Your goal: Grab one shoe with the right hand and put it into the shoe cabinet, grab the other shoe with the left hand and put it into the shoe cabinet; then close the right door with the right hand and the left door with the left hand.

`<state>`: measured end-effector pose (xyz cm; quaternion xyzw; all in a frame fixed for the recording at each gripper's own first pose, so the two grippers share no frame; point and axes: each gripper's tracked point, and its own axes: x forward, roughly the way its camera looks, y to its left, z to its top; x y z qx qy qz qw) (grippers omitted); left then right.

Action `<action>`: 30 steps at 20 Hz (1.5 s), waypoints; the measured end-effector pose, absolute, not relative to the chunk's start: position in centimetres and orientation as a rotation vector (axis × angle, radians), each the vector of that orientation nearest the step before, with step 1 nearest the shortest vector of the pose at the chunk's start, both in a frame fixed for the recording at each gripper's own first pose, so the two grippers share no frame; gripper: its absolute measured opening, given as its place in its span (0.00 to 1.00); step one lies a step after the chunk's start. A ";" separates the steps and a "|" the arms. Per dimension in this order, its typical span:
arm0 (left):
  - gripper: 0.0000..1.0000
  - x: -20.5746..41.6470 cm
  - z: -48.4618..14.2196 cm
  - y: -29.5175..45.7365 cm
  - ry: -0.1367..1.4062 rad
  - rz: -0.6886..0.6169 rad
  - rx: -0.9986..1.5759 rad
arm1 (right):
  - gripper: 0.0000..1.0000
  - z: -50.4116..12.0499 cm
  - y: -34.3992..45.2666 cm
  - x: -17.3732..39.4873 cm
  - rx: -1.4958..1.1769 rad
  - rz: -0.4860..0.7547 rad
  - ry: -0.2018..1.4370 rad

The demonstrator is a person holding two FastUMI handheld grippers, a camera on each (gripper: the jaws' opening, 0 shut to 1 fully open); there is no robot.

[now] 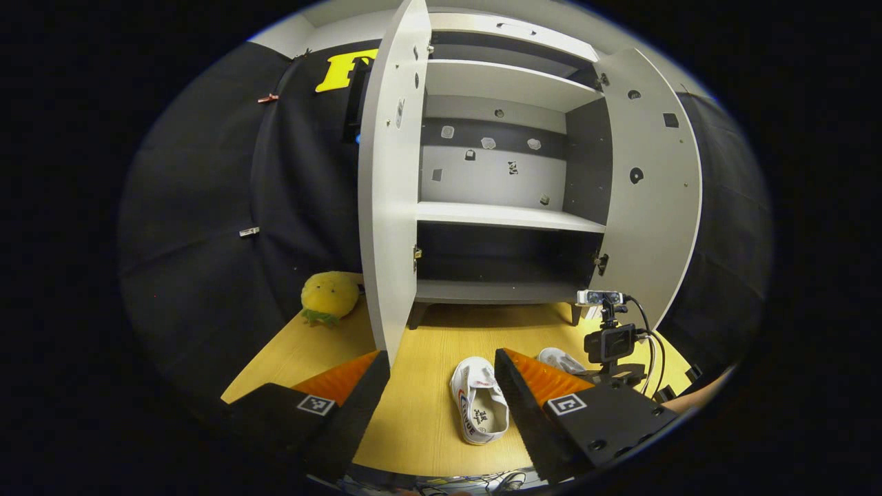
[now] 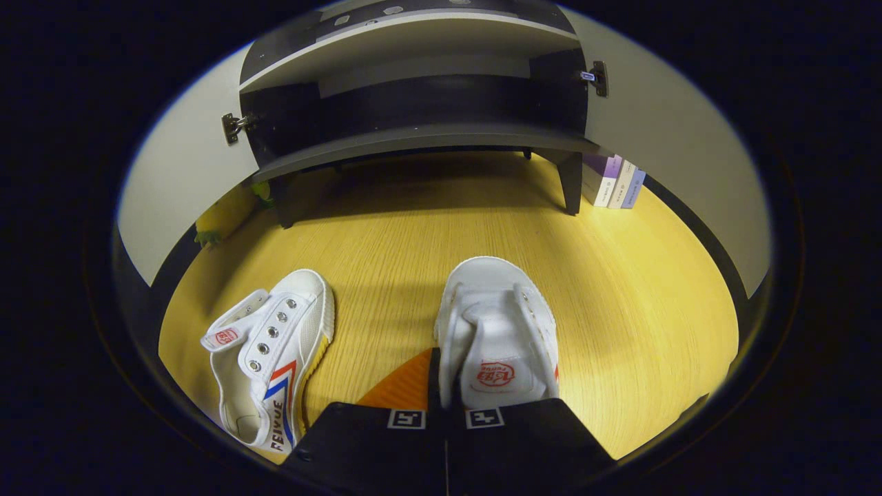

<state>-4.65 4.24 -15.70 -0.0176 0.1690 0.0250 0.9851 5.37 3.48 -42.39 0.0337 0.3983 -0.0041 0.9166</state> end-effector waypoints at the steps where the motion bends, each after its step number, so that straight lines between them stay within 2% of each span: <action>1: 0.95 -4.7 -15.7 4.1 0.339 0.051 -0.028 | 0.06 -42.3 3.4 5.4 0.069 0.001 0.828; 10: 0.95 -4.6 -13.8 4.2 0.305 0.050 0.000 | 0.06 -36.2 3.4 6.1 0.039 0.012 0.723; 21: 0.95 -4.5 -11.5 3.8 0.243 -0.007 0.031 | 0.06 -21.7 5.7 6.9 0.040 0.059 0.529; 30: 0.95 -3.0 -9.3 3.4 0.195 -0.064 0.073 | 0.06 -8.2 8.2 13.2 0.065 0.122 0.336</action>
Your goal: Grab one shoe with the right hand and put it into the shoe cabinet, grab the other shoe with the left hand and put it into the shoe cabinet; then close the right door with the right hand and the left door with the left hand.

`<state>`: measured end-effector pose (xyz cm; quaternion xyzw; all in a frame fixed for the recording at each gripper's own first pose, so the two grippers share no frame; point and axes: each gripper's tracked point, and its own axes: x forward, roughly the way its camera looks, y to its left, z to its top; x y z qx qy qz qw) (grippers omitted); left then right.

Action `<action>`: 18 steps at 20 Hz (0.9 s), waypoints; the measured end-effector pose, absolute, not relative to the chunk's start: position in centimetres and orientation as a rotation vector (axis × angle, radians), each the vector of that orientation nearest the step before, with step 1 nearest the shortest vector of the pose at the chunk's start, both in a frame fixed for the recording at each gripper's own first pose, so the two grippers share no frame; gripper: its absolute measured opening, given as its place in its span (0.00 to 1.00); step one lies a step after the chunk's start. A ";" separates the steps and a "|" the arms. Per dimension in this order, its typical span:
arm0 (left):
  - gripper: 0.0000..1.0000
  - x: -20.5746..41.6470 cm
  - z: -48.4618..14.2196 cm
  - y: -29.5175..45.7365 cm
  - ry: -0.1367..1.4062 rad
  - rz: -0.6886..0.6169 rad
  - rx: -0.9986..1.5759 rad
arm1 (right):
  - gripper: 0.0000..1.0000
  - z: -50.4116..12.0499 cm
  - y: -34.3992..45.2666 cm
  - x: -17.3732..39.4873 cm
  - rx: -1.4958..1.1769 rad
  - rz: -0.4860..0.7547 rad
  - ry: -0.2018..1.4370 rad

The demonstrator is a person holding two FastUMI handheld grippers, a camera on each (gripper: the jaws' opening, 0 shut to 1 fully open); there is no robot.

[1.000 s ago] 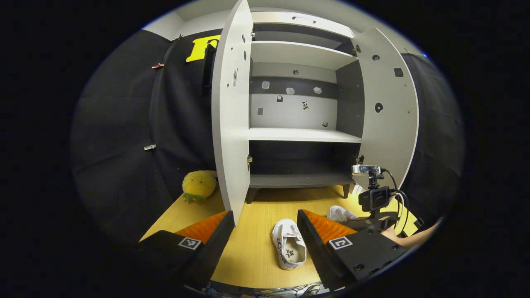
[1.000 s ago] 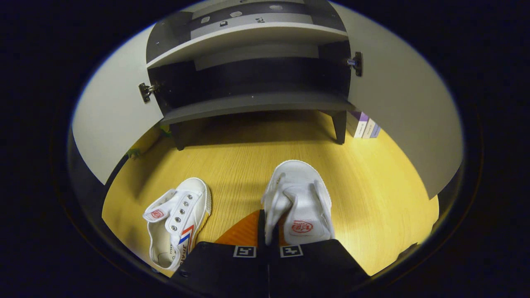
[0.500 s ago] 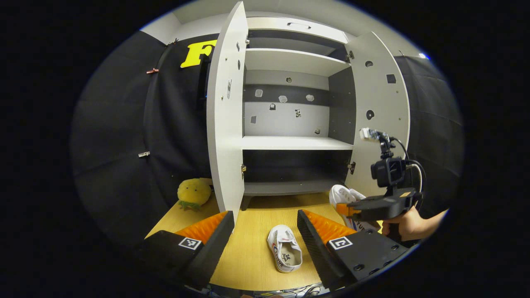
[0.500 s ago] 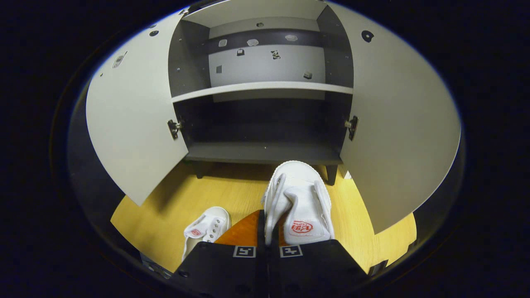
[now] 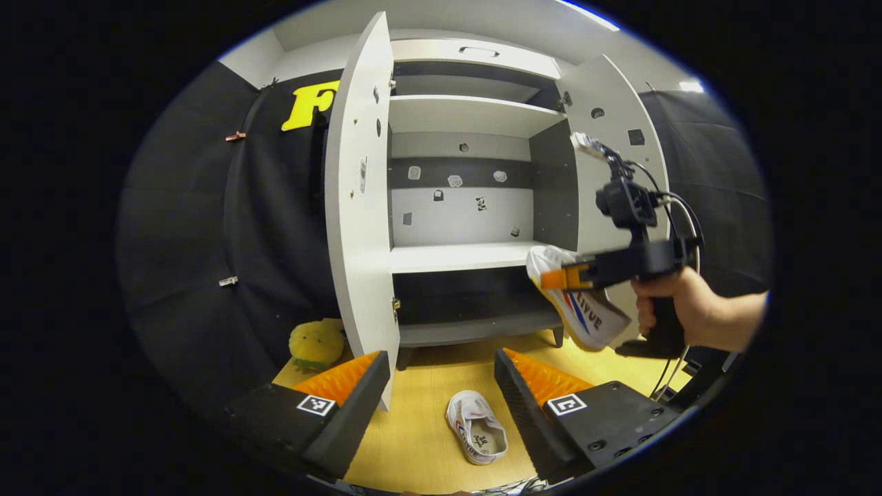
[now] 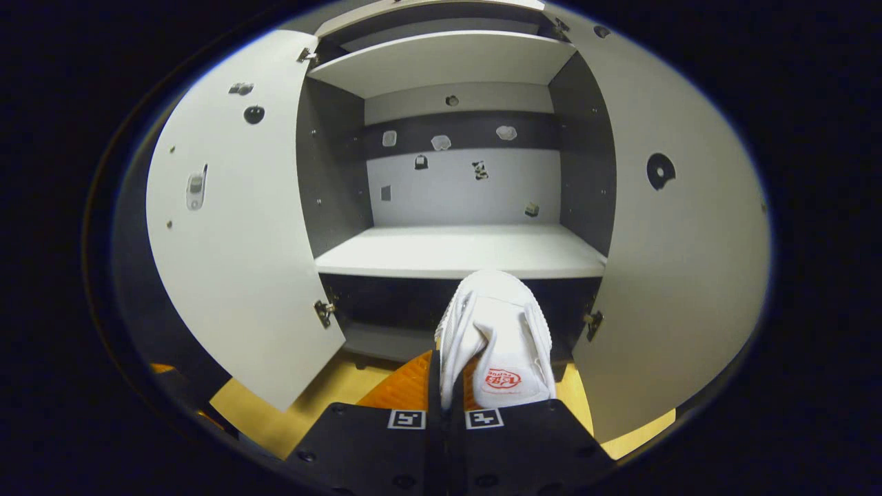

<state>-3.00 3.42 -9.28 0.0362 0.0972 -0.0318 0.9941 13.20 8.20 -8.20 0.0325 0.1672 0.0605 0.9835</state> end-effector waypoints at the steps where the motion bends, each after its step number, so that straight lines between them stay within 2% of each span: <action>1: 0.95 -2.9 -8.9 3.5 0.188 -0.061 0.082 | 0.06 -6.8 8.3 14.4 0.066 0.127 0.322; 8: 0.95 -1.8 -7.1 4.1 0.143 -0.049 0.032 | 0.06 2.1 7.7 23.1 0.052 0.087 0.200; 12: 0.95 -1.2 -6.8 5.9 0.129 0.000 0.035 | 0.06 3.6 6.6 28.6 -0.024 0.053 0.171; 18: 0.95 -0.9 -6.6 8.8 0.121 0.095 0.019 | 0.06 2.4 4.7 36.1 -0.095 0.005 0.213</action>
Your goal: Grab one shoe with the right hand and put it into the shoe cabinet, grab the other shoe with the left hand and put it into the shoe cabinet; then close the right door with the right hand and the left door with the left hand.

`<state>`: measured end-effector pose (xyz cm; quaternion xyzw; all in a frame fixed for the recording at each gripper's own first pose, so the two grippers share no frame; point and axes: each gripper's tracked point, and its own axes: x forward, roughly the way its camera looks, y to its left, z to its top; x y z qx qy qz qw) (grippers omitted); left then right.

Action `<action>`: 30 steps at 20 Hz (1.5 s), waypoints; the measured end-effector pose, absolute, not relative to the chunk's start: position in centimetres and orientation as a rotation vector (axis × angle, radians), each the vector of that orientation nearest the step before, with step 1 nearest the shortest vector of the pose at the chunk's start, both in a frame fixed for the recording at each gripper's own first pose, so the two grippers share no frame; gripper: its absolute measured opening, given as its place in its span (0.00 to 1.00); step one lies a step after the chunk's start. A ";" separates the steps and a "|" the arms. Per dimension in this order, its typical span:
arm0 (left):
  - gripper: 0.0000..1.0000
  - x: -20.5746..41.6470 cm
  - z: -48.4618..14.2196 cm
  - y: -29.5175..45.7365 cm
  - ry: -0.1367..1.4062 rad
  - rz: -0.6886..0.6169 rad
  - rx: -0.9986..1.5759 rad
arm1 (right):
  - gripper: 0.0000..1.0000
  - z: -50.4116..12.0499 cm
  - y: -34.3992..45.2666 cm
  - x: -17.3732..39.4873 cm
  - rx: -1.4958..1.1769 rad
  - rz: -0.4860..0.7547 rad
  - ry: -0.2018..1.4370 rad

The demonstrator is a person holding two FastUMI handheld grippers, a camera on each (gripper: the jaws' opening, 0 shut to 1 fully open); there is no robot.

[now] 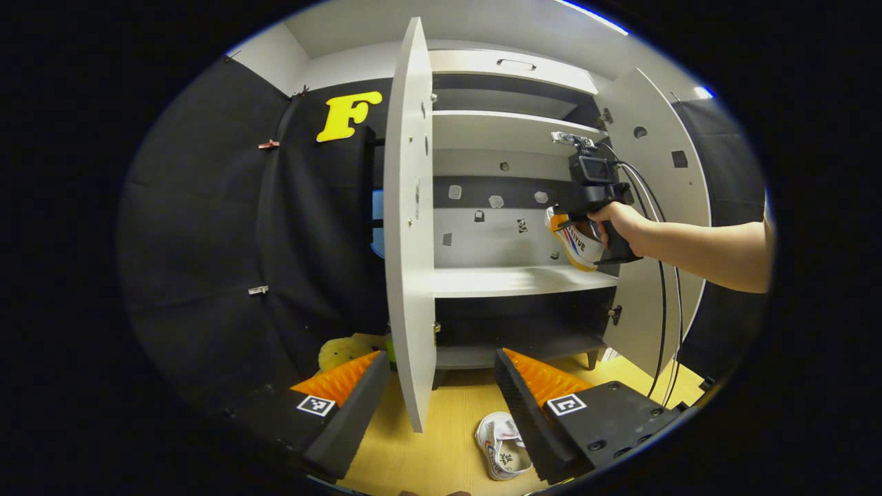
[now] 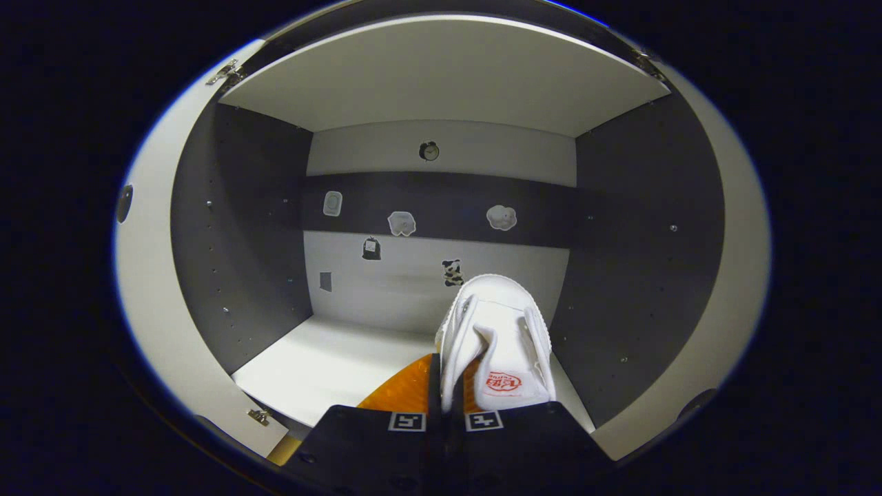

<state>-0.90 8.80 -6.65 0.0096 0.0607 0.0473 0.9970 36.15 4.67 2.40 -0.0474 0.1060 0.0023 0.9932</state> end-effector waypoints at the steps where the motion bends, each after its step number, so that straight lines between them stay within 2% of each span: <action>1: 0.95 -0.8 -6.7 9.2 0.123 0.111 0.014 | 0.06 2.3 4.6 37.0 -0.104 0.003 0.221; 6: 0.96 -0.5 -6.5 10.3 0.121 0.176 -0.001 | 0.06 0.7 4.8 41.8 -0.156 -0.001 0.274; 8: 0.96 -0.4 -6.5 10.4 0.120 0.200 0.000 | 0.06 -1.5 4.6 43.0 -0.157 -0.021 0.343; 15: 0.95 -0.8 -5.8 10.3 0.108 0.244 0.042 | 0.06 -6.9 5.6 44.6 -0.077 -0.014 0.514; 22: 0.95 -1.9 -6.2 10.9 0.126 0.293 -0.039 | 0.09 -7.8 5.7 44.5 -0.017 -0.043 0.561; 23: 0.95 -2.2 -6.2 11.0 0.124 0.299 -0.039 | 0.17 -8.1 5.7 44.3 -0.030 -0.043 0.570; 24: 0.95 -2.5 -6.2 11.2 0.124 0.305 -0.037 | 0.16 -8.6 5.8 43.6 -0.025 -0.043 0.601; 25: 0.95 -2.7 -6.3 11.3 0.127 0.309 -0.034 | 0.25 -8.5 6.0 43.3 -0.020 -0.038 0.596; 26: 0.95 -2.9 -6.5 11.3 0.133 0.313 -0.030 | 0.26 -8.1 6.0 43.3 -0.029 -0.044 0.575; 27: 0.95 -3.3 -6.6 11.3 0.138 0.315 -0.027 | 0.31 -7.3 6.1 42.9 -0.043 -0.042 0.550; 28: 0.95 -3.6 -6.6 11.1 0.137 0.312 -0.028 | 0.39 -6.6 6.5 42.4 -0.047 -0.029 0.533; 29: 0.95 -3.9 -6.6 10.9 0.136 0.305 -0.029 | 0.53 -5.9 7.0 41.8 -0.048 -0.015 0.520; 30: 0.95 -4.2 -6.8 10.7 0.138 0.298 -0.028 | 0.58 -5.3 7.2 41.1 -0.047 -0.005 0.501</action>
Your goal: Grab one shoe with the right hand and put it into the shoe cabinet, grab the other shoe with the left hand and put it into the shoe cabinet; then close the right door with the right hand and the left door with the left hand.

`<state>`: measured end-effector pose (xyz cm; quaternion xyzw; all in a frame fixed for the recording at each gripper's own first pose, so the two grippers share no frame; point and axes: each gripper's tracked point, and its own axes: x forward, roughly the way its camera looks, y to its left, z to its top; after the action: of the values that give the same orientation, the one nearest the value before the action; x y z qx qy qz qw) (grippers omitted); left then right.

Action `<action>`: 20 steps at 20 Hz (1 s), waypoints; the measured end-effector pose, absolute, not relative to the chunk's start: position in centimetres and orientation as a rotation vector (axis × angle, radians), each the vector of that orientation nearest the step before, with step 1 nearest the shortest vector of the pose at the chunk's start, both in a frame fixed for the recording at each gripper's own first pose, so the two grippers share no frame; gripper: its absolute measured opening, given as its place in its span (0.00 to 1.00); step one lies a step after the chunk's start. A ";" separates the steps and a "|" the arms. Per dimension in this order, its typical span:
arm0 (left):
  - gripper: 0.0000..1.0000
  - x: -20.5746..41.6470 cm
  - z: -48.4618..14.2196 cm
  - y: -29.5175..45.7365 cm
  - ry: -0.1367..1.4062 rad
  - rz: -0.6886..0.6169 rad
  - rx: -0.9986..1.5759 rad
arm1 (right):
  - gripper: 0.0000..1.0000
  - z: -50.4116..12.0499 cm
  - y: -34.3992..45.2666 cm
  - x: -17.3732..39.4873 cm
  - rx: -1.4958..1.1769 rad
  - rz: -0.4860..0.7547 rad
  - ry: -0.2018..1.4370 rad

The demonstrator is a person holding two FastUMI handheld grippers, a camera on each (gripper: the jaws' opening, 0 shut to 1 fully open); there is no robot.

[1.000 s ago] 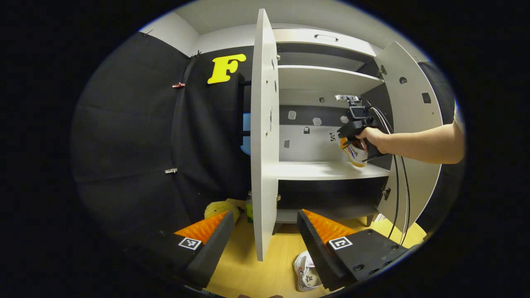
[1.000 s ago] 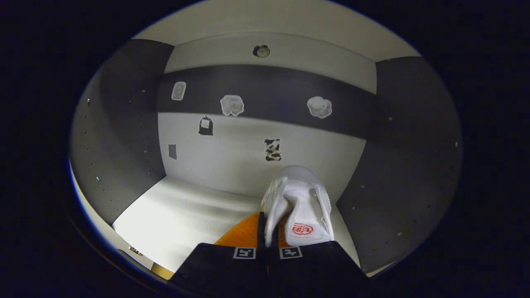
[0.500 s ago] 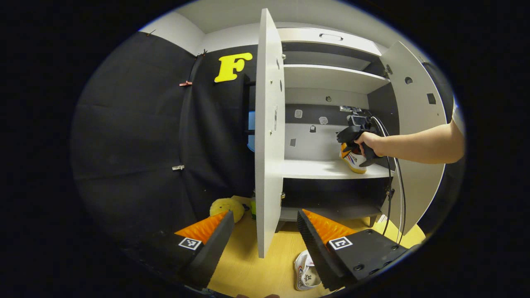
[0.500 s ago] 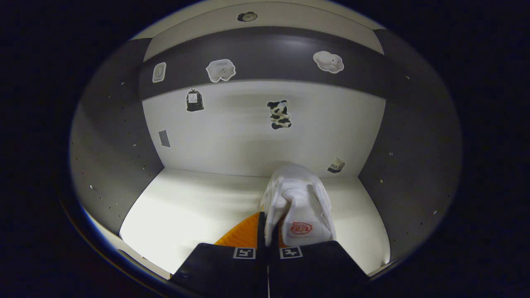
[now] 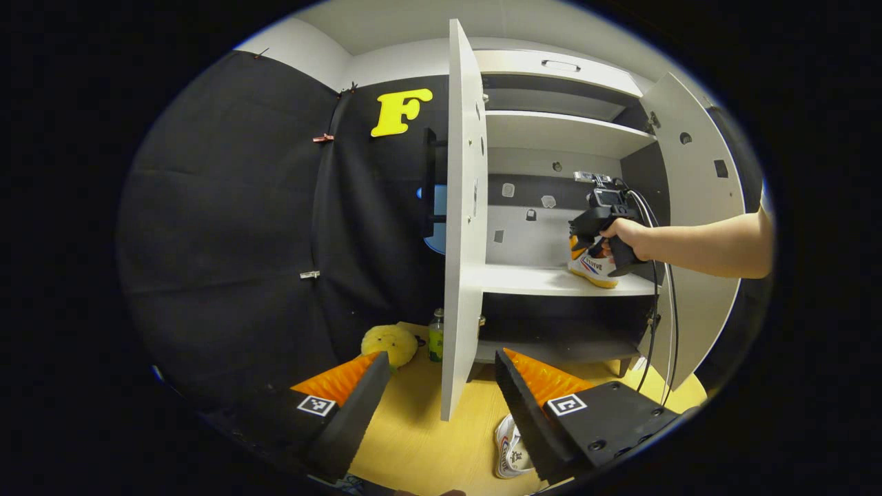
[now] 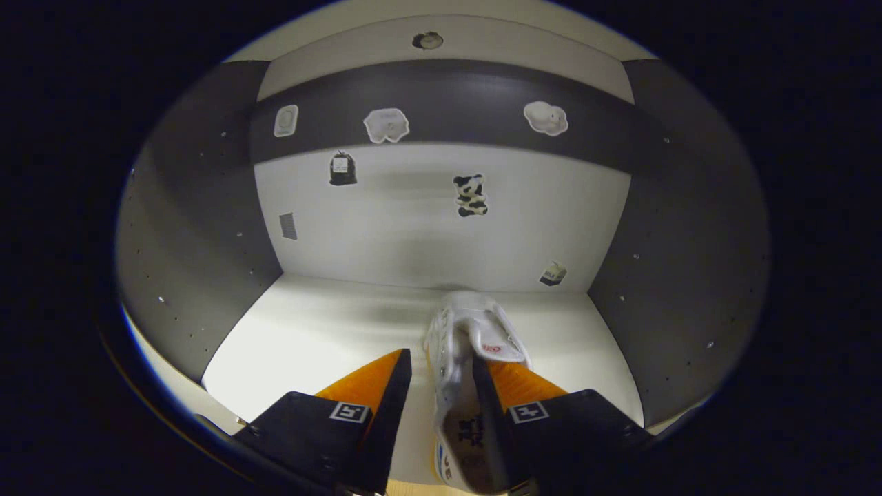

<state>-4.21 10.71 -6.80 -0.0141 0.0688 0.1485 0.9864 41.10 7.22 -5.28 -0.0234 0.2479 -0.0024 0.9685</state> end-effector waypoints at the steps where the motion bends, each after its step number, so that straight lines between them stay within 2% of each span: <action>1: 0.95 -4.5 -6.9 10.5 0.142 0.291 -0.026 | 0.66 -4.2 7.3 40.2 -0.051 0.000 0.474; 2: 0.95 -4.8 -7.2 10.2 0.148 0.283 -0.021 | 0.70 -3.2 7.5 39.2 -0.053 0.006 0.443; 4: 0.95 -5.3 -7.7 9.9 0.159 0.267 0.014 | 0.86 -1.3 7.8 36.8 -0.075 0.024 0.375; 5: 0.95 -5.4 -7.9 9.6 0.165 0.254 0.026 | 0.98 -0.4 7.7 35.4 -0.093 0.029 0.342; 9: 0.95 -5.3 -9.5 8.0 0.193 0.164 -0.011 | 0.98 2.8 8.0 29.2 -0.119 0.044 0.212; 10: 0.95 -5.1 -10.0 7.6 0.199 0.141 -0.019 | 0.96 3.1 8.1 27.7 -0.111 0.047 0.190; 12: 0.95 -4.8 -10.9 7.3 0.205 0.095 -0.022 | 0.98 3.2 8.1 24.6 -0.106 0.046 0.158; 20: 0.95 -3.2 -17.1 6.9 0.273 -0.078 -0.004 | 0.98 -1.4 5.2 12.7 -0.050 -0.036 0.125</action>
<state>-3.18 6.89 -17.11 -0.0019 0.1360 -0.0389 0.9899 12.70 5.16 -1.43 -0.0250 0.0624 -0.0181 0.9976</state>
